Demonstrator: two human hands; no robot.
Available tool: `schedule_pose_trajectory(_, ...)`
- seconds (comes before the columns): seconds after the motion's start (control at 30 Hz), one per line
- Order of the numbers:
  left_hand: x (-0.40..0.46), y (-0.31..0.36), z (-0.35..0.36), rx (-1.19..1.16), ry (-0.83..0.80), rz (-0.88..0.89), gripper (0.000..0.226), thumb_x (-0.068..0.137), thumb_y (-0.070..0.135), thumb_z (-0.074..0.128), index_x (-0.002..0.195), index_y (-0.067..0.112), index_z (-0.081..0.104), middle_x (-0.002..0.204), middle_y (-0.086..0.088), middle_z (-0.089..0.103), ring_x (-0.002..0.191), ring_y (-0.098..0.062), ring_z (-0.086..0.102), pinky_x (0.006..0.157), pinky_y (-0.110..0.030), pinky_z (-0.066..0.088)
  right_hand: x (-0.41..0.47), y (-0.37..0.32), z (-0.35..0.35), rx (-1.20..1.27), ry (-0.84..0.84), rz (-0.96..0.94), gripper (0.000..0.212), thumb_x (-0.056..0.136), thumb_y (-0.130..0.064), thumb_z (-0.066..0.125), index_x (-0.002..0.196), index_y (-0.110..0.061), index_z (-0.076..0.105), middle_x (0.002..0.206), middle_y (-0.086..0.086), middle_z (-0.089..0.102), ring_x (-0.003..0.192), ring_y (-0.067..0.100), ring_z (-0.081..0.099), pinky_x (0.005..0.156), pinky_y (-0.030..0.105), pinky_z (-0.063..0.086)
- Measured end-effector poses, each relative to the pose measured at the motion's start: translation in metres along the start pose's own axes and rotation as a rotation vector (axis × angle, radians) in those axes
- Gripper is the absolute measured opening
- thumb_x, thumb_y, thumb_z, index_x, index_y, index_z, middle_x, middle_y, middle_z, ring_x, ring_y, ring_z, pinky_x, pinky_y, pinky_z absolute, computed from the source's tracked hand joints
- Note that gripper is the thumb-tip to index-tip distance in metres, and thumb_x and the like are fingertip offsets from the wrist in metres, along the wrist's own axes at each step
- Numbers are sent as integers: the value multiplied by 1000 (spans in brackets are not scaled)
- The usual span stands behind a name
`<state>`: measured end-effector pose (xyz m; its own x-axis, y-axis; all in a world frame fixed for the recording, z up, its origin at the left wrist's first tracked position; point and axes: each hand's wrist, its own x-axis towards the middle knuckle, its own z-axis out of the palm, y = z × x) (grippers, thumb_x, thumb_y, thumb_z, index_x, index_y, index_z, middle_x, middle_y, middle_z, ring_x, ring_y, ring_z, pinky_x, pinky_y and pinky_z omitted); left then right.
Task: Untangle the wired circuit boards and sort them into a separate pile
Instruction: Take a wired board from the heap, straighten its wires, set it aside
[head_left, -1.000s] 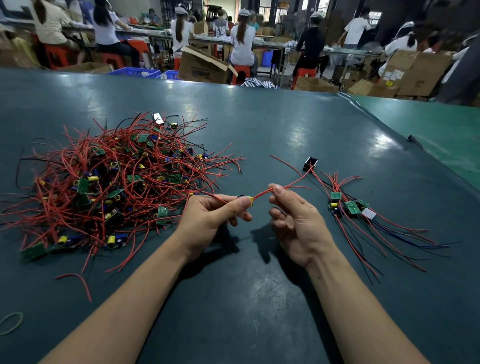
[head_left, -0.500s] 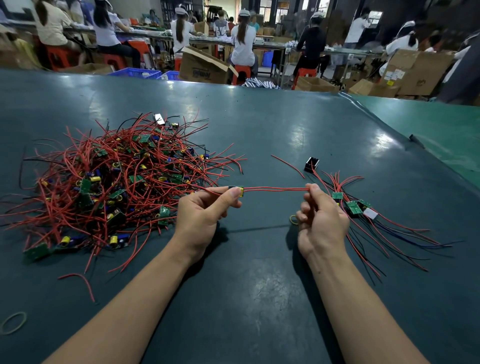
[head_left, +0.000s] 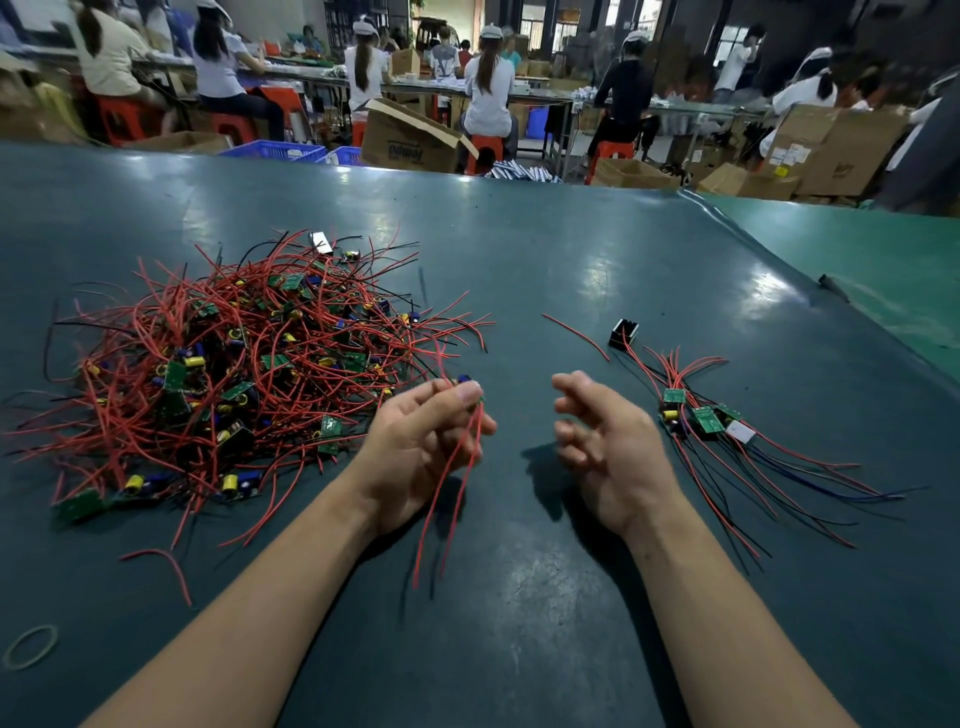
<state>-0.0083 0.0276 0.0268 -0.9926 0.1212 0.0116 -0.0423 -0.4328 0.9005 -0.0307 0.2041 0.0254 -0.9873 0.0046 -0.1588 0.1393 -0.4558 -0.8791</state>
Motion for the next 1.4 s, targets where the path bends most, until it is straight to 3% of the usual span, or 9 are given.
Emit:
schedule_pose_trajectory(0.13, -3, -5, 4, 157, -113, -61, 15, 74, 18, 69, 79, 4, 65, 58, -11, 63, 40, -13, 53, 42, -18, 44, -8, 9, 9, -177, -257, 48, 32, 72, -42, 71, 84, -13, 79, 62, -3, 54, 42, 4, 41, 38, 14, 27)
schedule_pose_trajectory(0.27, -3, -10, 4, 263, -154, -48, 24, 68, 26, 76, 69, 8, 61, 52, -6, 57, 43, -18, 49, 41, -20, 39, -6, 10, 7, -196, -278, 5, 21, 70, -32, 74, 75, -12, 77, 53, -3, 46, 38, 4, 33, 37, 14, 23)
schedule_pose_trajectory(0.37, -4, -11, 4, 302, -186, -30, 27, 65, 29, 78, 64, 10, 58, 51, -4, 54, 46, -19, 47, 40, -20, 38, -5, 11, 6, -215, -309, 22, 28, 72, -39, 73, 77, -12, 77, 54, -1, 49, 38, 5, 33, 40, 16, 20)
schedule_pose_trajectory(0.6, -4, -11, 7, 291, -176, 20, 28, 75, 31, 69, 78, 5, 61, 63, -9, 55, 49, -16, 50, 50, -24, 44, -5, 11, 4, -142, -364, 27, 16, 67, -24, 76, 78, -12, 74, 51, -5, 57, 36, 1, 43, 38, 13, 32)
schedule_pose_trajectory(0.73, -3, -11, 6, 300, -164, 31, 24, 77, 25, 68, 83, 3, 60, 67, -10, 56, 56, -21, 55, 52, -27, 43, -4, 12, 6, -152, -265, -9, 19, 58, -28, 82, 72, -18, 75, 52, -4, 52, 40, 5, 42, 47, 20, 31)
schedule_pose_trajectory(0.9, -3, -9, 7, 289, -185, 21, 22, 76, 22, 67, 77, 4, 55, 60, -1, 60, 54, -17, 60, 51, -23, 43, 4, 9, 4, -56, -34, -141, 11, 78, -8, 74, 70, -12, 68, 52, -2, 53, 39, 6, 38, 36, 15, 25)
schedule_pose_trajectory(1.03, -5, -7, 8, 317, -222, 8, 19, 79, 19, 65, 77, 5, 54, 58, 2, 58, 47, -10, 56, 71, -43, 38, 7, 9, 3, -21, 82, -209, 18, 84, -7, 72, 70, -11, 61, 52, -2, 54, 36, 6, 36, 34, 15, 24)
schedule_pose_trajectory(1.2, -6, -6, 7, 363, -264, 2, 20, 78, 22, 68, 73, 8, 55, 60, -1, 57, 53, -15, 61, 48, -23, 40, 12, 4, -3, 59, 263, -285, 27, 86, -8, 73, 66, -15, 56, 51, -5, 54, 36, 6, 34, 36, 15, 25)
schedule_pose_trajectory(1.4, -6, -8, 4, 352, -313, -6, 17, 80, 18, 70, 66, 17, 61, 58, 1, 59, 50, -13, 59, 47, -21, 39, 13, 3, -5, 66, 382, -320, 41, 89, -11, 69, 60, -17, 41, 41, -8, 36, 33, 7, 29, 35, 15, 26)
